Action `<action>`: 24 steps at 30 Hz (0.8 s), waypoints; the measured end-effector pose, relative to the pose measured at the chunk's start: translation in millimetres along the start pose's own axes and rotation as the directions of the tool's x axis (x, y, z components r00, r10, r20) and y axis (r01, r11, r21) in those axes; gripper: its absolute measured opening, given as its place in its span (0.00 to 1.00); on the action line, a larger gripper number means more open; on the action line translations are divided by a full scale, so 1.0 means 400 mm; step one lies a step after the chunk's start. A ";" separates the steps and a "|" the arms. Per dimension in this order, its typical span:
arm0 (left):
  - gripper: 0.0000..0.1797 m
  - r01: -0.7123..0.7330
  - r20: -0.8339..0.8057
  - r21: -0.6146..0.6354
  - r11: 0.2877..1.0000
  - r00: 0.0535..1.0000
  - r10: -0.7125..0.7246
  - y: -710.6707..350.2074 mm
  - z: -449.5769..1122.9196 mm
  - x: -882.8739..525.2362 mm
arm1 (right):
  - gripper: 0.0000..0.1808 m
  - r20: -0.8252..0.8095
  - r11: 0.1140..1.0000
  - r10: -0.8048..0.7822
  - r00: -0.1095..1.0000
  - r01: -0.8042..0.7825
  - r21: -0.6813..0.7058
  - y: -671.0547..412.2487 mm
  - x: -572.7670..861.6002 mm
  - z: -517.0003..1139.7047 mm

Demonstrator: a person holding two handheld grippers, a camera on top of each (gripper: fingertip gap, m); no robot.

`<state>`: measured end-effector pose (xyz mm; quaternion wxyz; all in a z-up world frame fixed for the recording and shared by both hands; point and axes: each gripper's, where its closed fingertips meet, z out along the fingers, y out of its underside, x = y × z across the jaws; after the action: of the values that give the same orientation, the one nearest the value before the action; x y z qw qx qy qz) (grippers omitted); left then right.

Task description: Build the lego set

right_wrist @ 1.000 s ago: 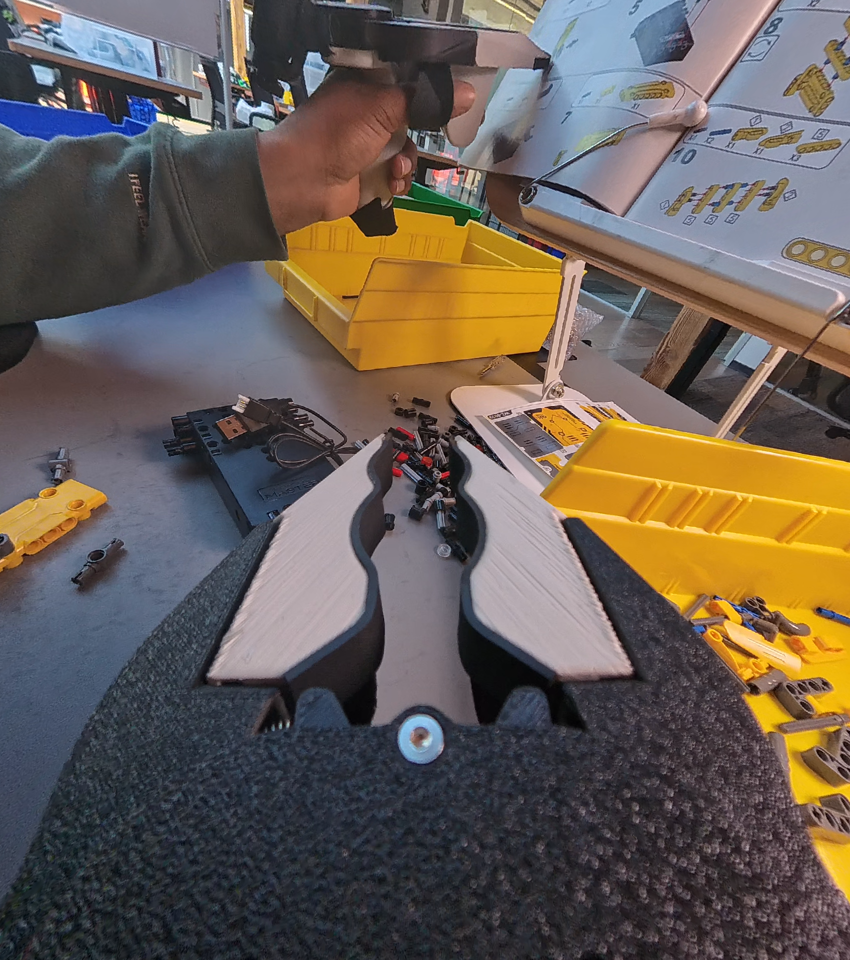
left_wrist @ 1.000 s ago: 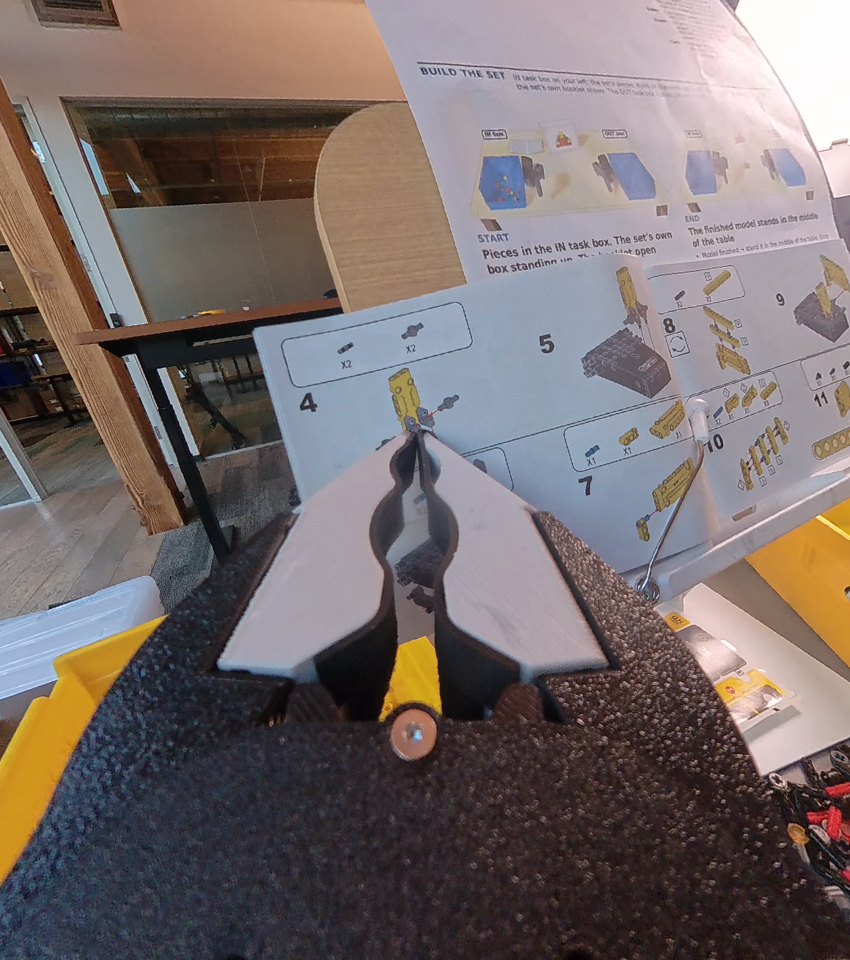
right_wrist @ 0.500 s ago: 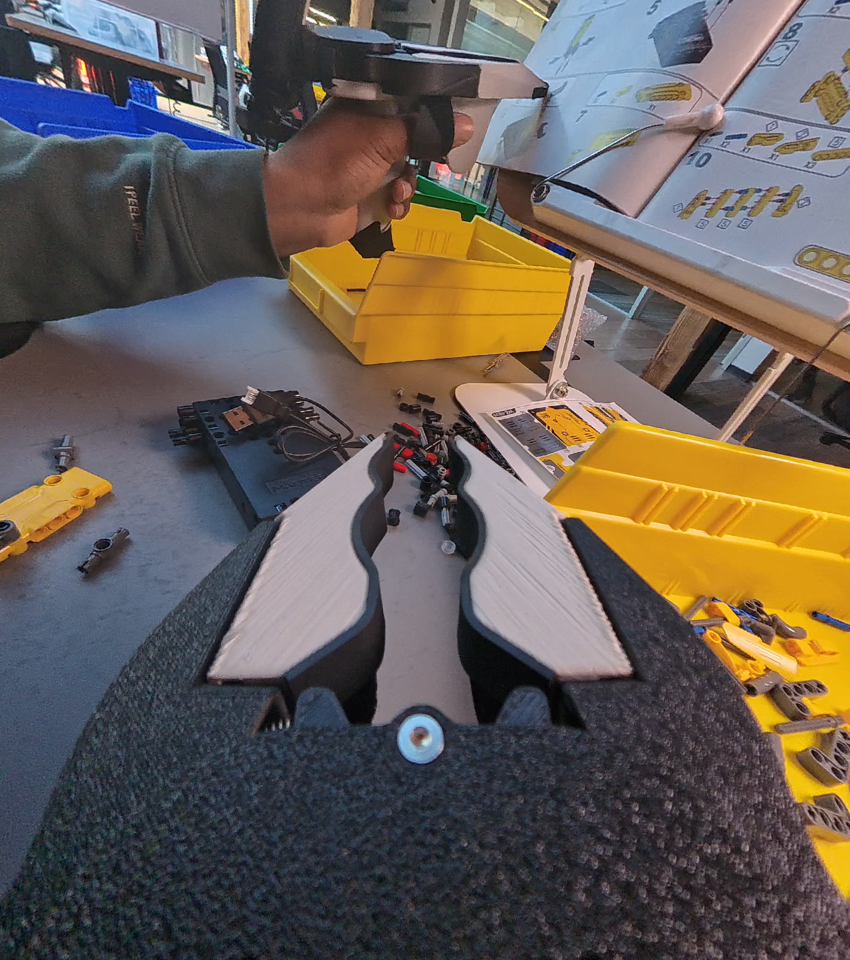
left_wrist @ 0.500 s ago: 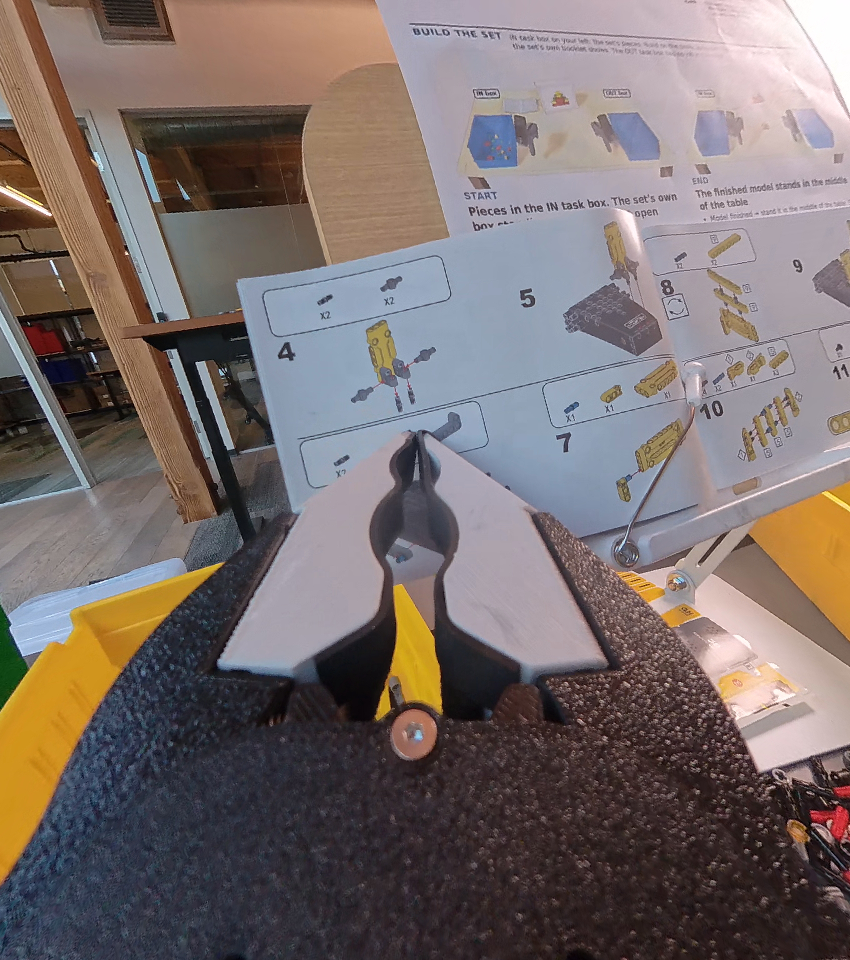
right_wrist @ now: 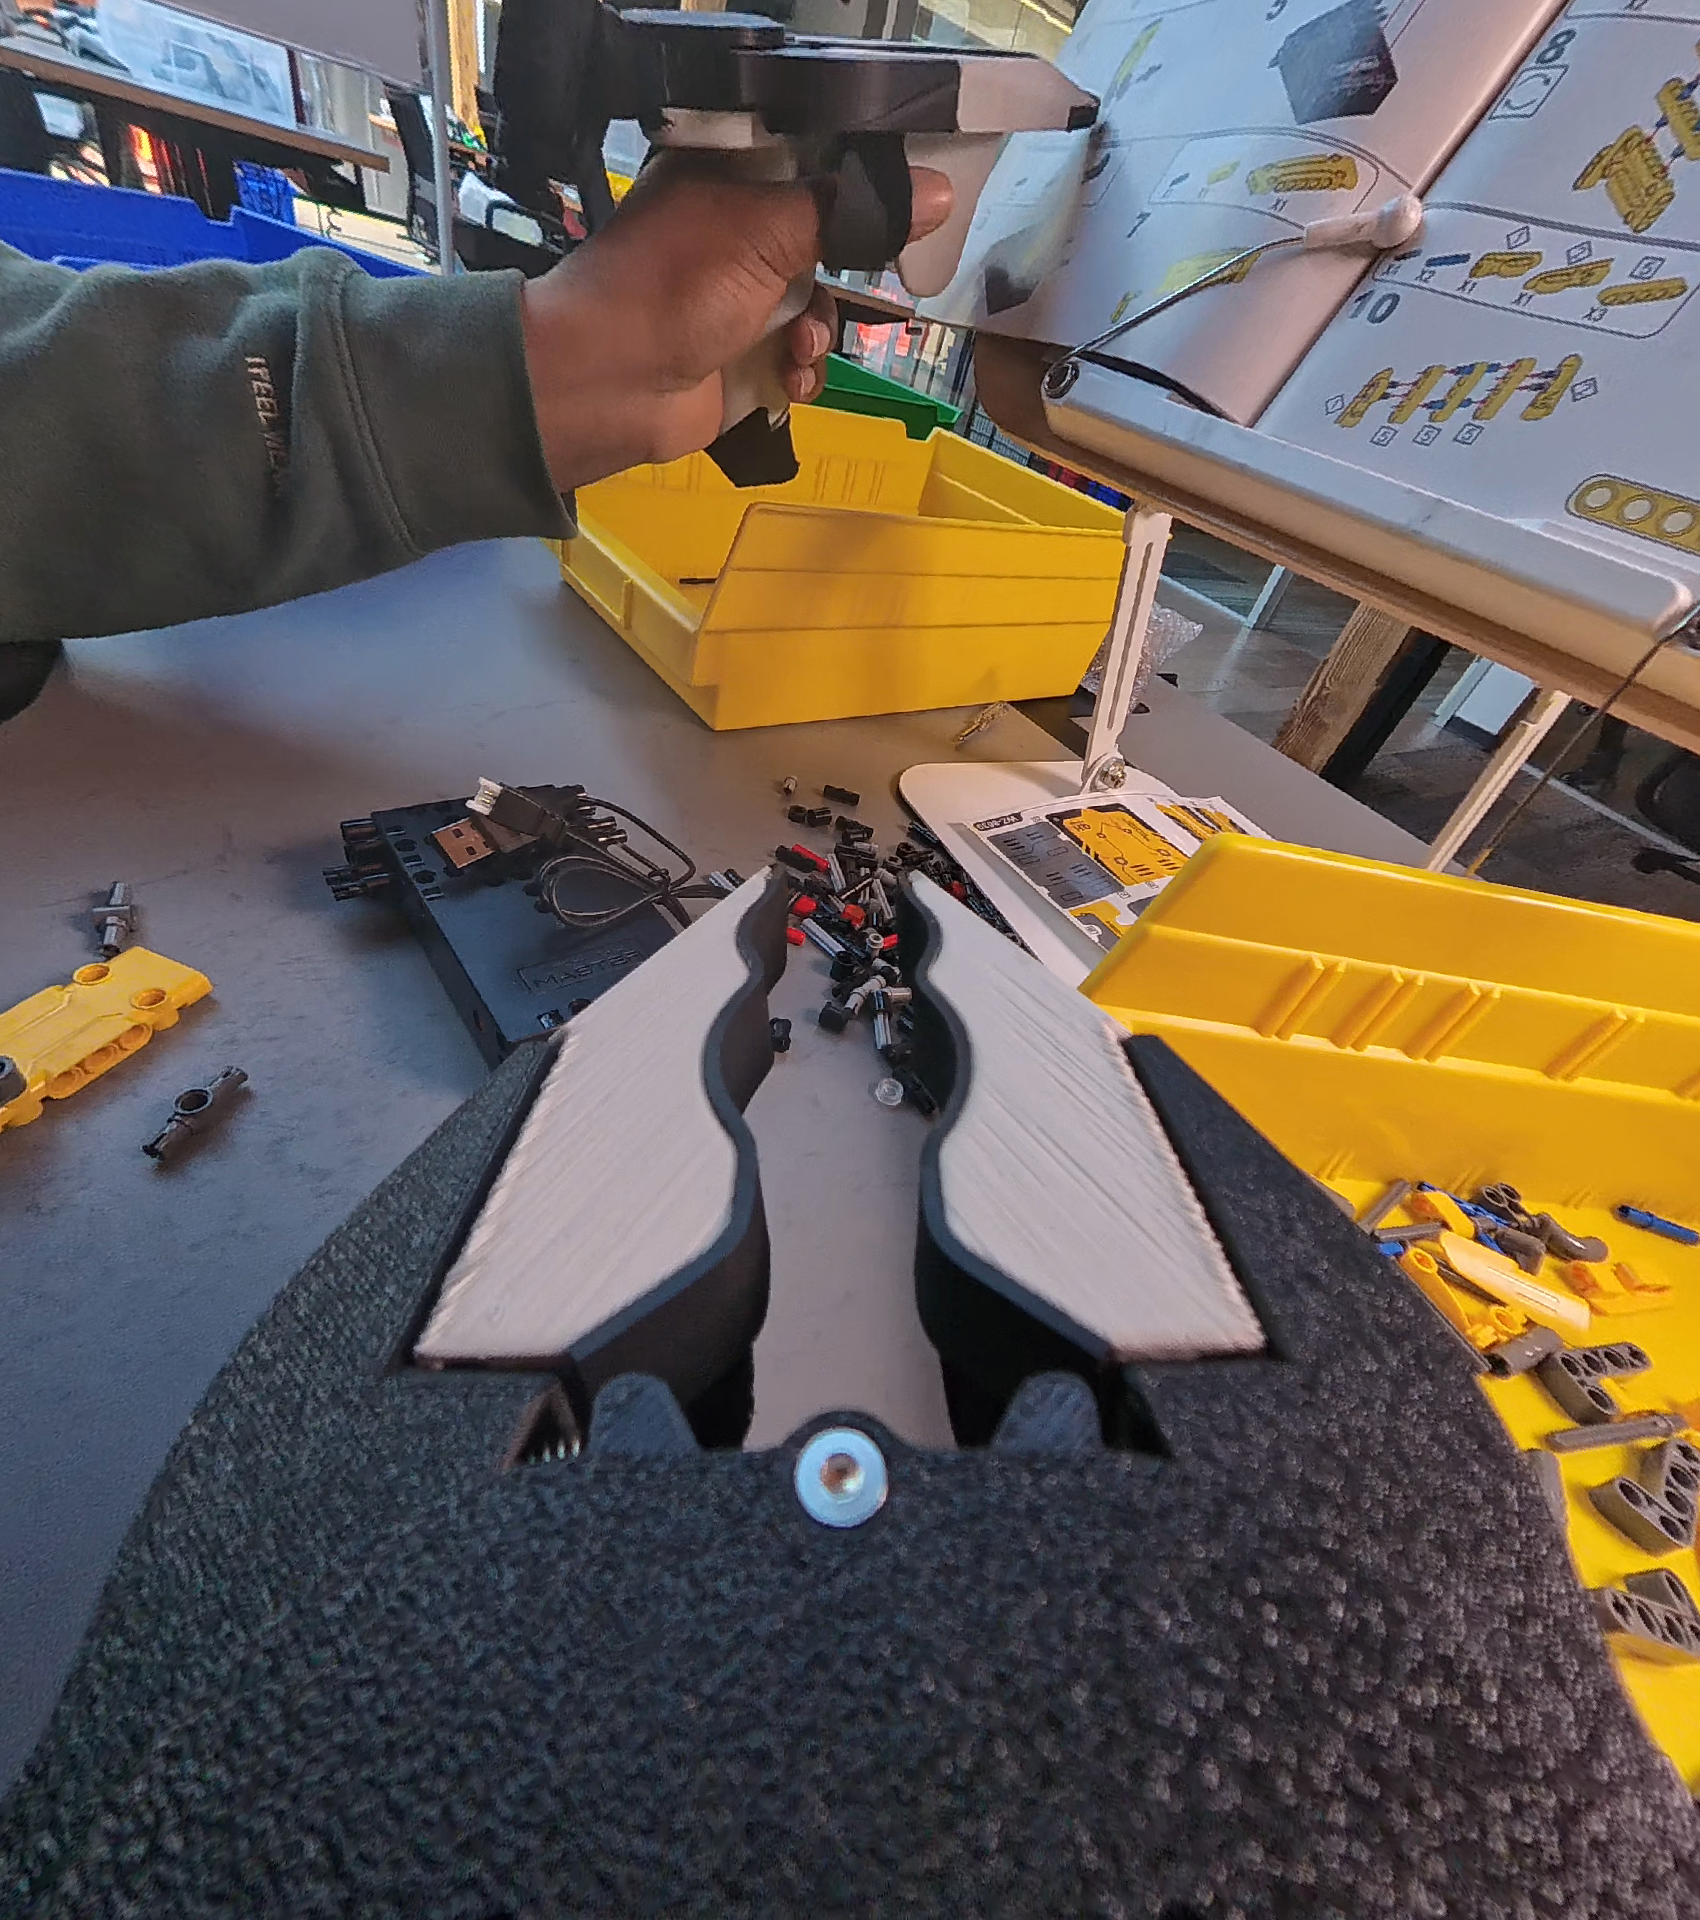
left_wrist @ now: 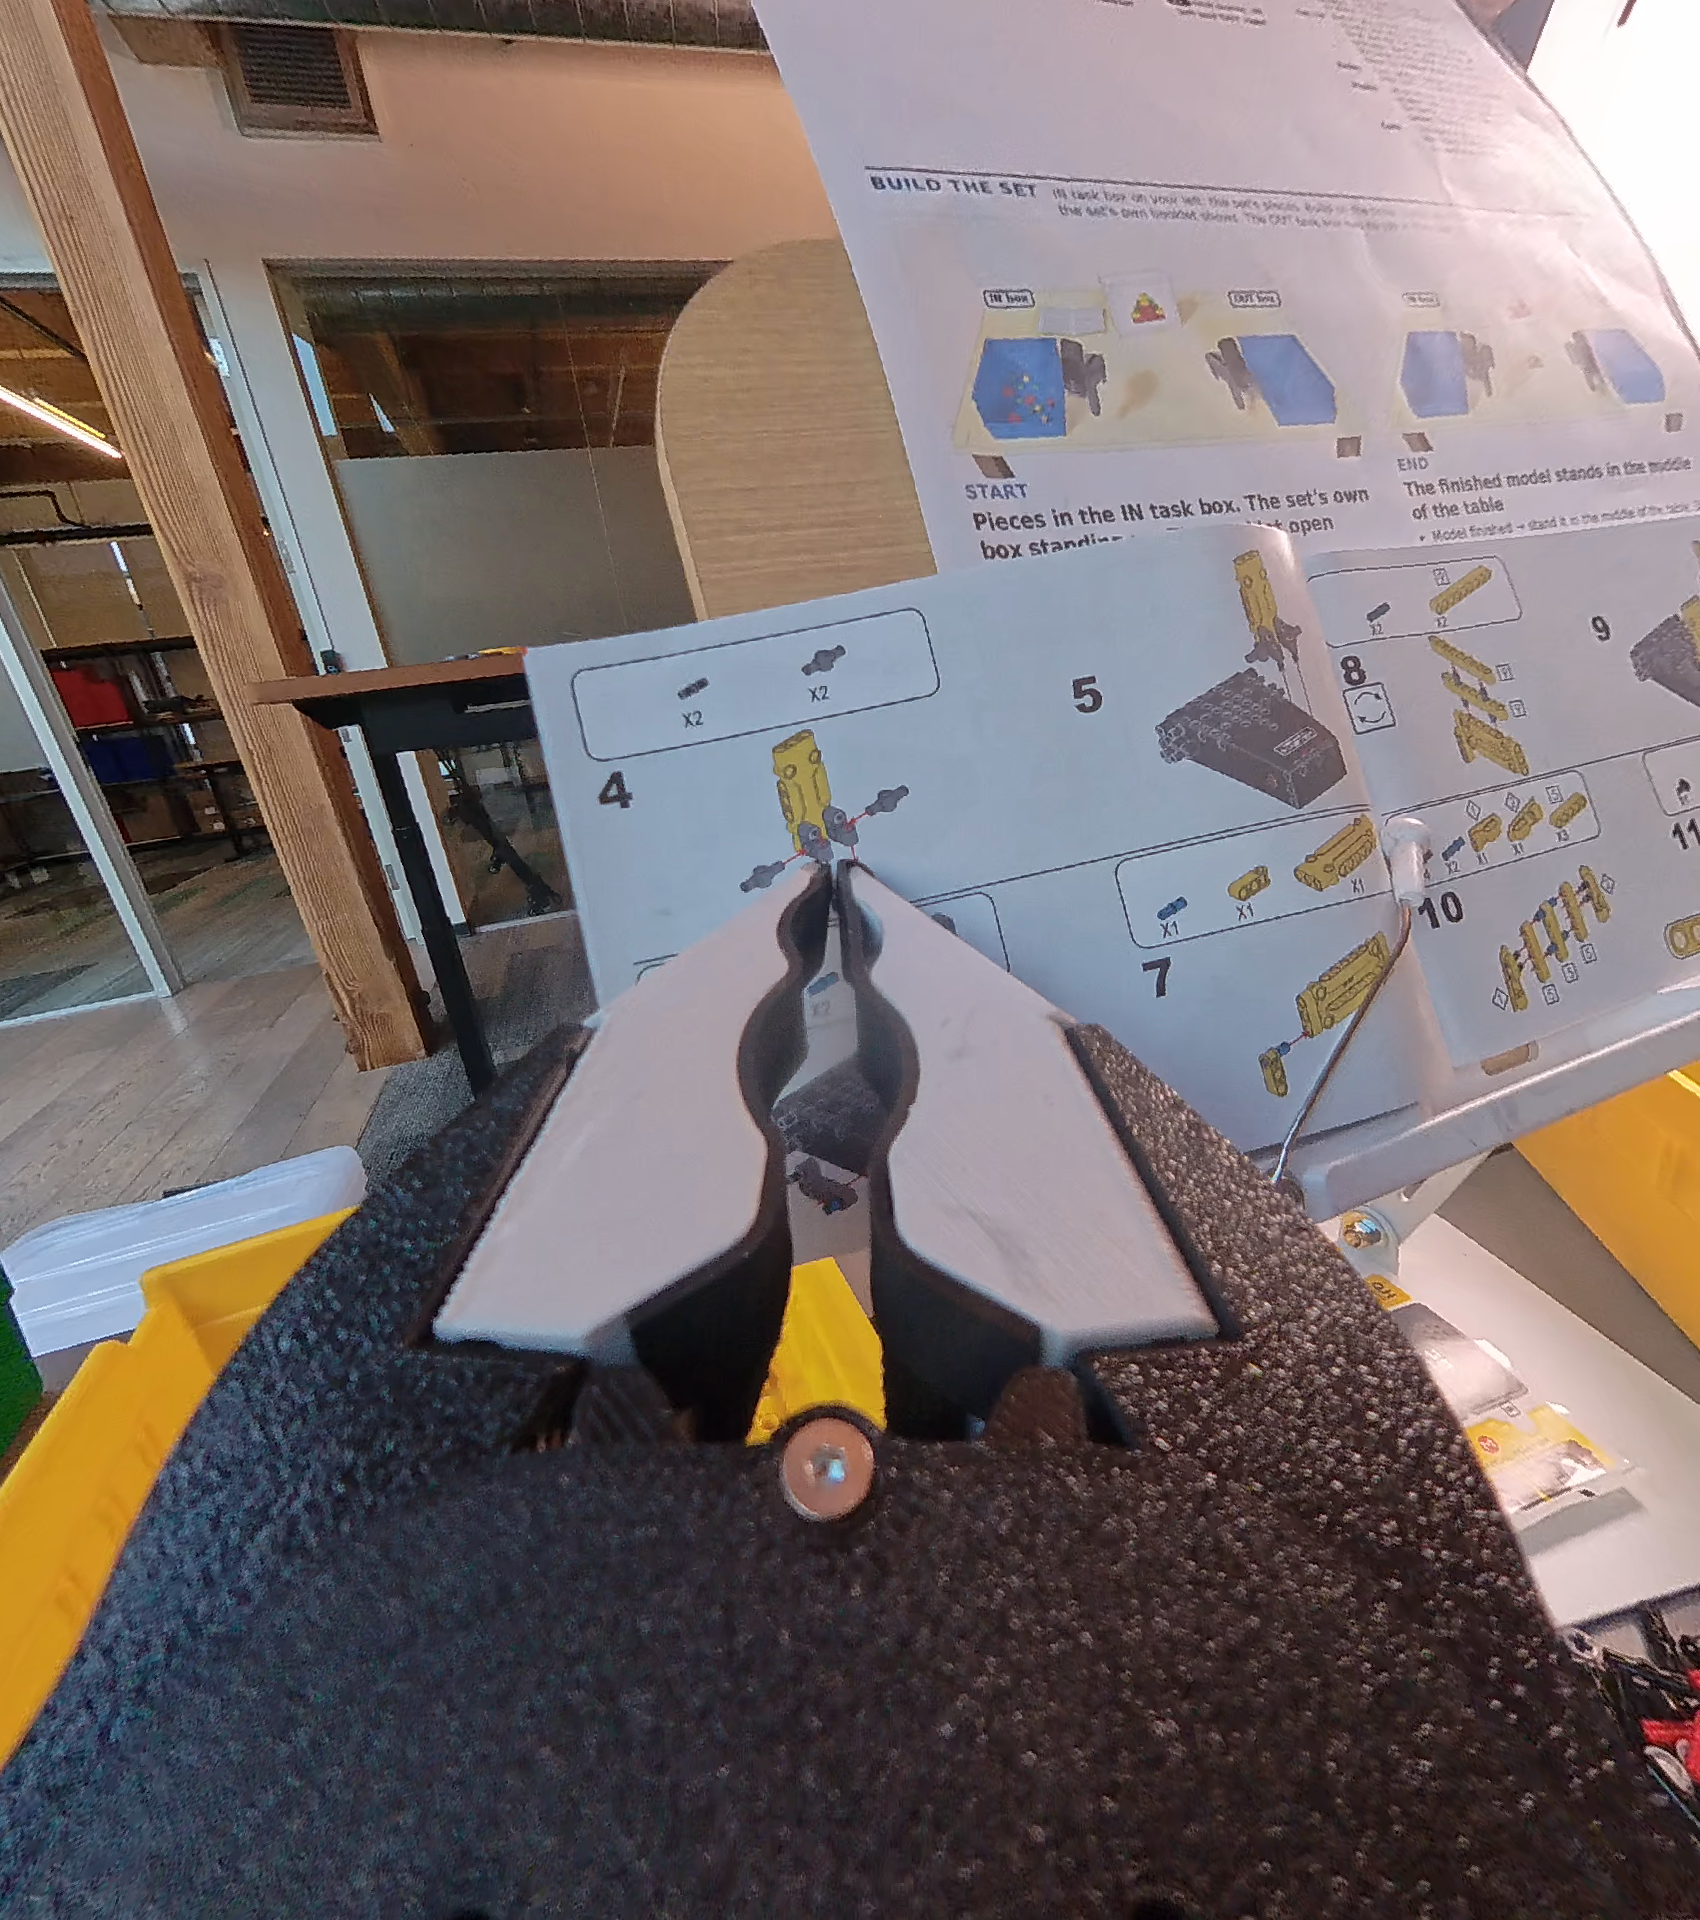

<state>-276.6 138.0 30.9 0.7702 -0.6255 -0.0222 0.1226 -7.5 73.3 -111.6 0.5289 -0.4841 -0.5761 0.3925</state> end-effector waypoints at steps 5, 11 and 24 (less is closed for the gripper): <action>0.08 -0.002 -0.121 0.005 1.000 0.993 0.003 -0.040 -0.026 0.056 | 0.10 -0.002 1.000 -0.009 1.000 0.009 -0.008 0.002 -0.003 0.000; 0.15 -0.014 -0.508 -0.087 0.996 0.861 -0.032 -0.069 -0.146 0.264 | 0.10 -0.001 1.000 -0.007 1.000 0.007 0.000 -0.009 -0.013 -0.011; 0.17 -0.441 -0.949 -0.291 0.849 0.249 -0.195 0.224 -0.751 0.526 | 0.11 0.596 0.942 -0.062 0.801 0.243 -0.230 0.073 -0.345 -0.056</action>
<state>-30.9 -87.5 -145.9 0.4138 -0.7445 0.4705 -0.2307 14.8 -55.6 -168.6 0.2799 -0.3660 -0.7989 0.3865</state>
